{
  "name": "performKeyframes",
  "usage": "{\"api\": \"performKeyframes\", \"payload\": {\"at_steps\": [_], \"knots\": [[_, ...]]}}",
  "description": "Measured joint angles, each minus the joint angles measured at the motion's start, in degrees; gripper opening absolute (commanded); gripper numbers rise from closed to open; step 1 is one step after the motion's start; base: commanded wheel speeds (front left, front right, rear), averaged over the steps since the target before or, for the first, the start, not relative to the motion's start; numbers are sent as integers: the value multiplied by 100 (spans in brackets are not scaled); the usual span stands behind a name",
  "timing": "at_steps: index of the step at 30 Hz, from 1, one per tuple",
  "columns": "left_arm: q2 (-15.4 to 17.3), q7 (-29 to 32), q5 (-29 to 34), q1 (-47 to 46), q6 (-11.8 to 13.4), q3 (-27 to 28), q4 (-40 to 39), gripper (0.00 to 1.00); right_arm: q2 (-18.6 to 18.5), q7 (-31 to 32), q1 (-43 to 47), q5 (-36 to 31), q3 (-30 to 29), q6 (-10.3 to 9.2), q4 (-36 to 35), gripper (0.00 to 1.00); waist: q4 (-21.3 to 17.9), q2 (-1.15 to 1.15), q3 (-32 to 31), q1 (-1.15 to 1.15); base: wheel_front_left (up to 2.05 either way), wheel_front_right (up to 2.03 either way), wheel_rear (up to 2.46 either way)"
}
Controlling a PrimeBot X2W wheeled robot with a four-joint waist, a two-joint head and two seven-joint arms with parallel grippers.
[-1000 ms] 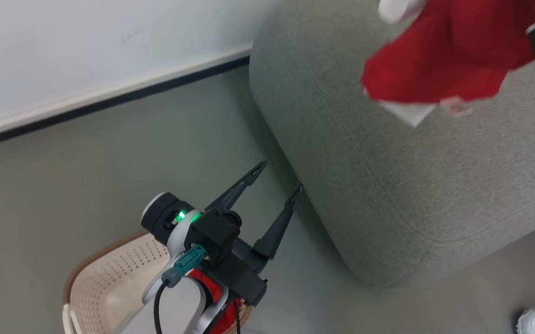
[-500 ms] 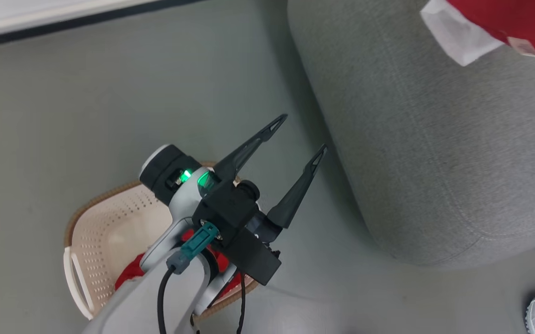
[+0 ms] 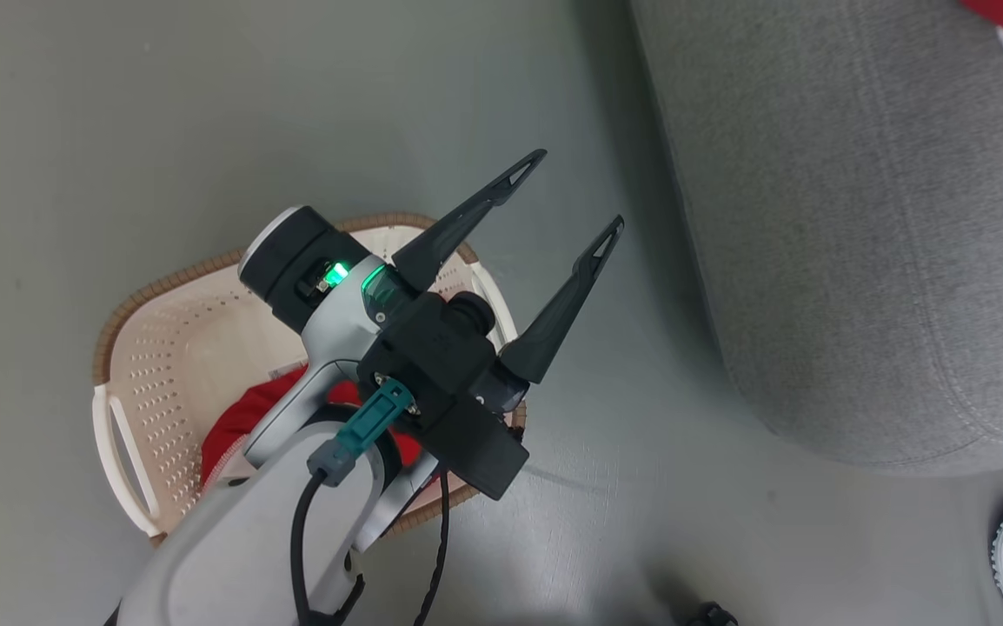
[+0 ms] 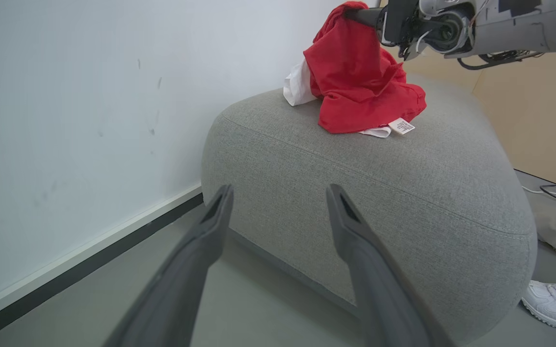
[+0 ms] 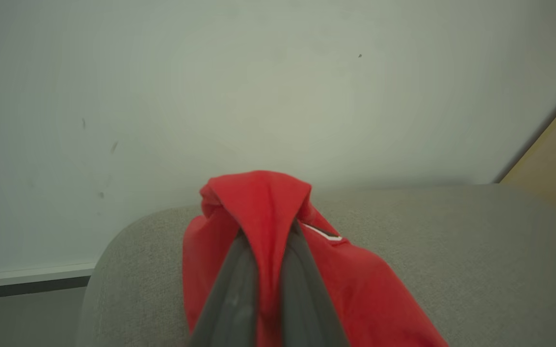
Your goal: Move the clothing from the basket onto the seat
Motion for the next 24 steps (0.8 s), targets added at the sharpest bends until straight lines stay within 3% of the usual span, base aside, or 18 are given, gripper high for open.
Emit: {"api": "performKeyframes", "payload": {"at_steps": [10, 11, 13, 15, 24], "knots": [[19, 10, 48, -44, -49, -65, 127, 100, 528, -48, 211, -8, 221, 102, 508, 0, -11, 0, 190, -1, 0, 0, 0], [18, 9, 47, -44, -49, -77, 140, 100, 543, -51, 211, -12, 232, 102, 545, 4, -23, 0, 173, -1, 0, 0, 0], [18, 2, 47, -44, -53, -94, 188, 100, 548, -52, 216, -14, 247, 113, 619, 48, -48, 0, 131, -2, 0, 0, 0], [16, -24, 47, -42, -98, -121, 259, 100, 566, -53, 239, -63, 289, 163, 657, 100, -74, 0, 78, -2, 0, 0, 0], [-47, -246, -75, -7, -99, -167, 587, 100, 700, -78, 641, -216, 420, 341, 719, 100, -189, -1, -292, -2, 0, 0, 0]]}}
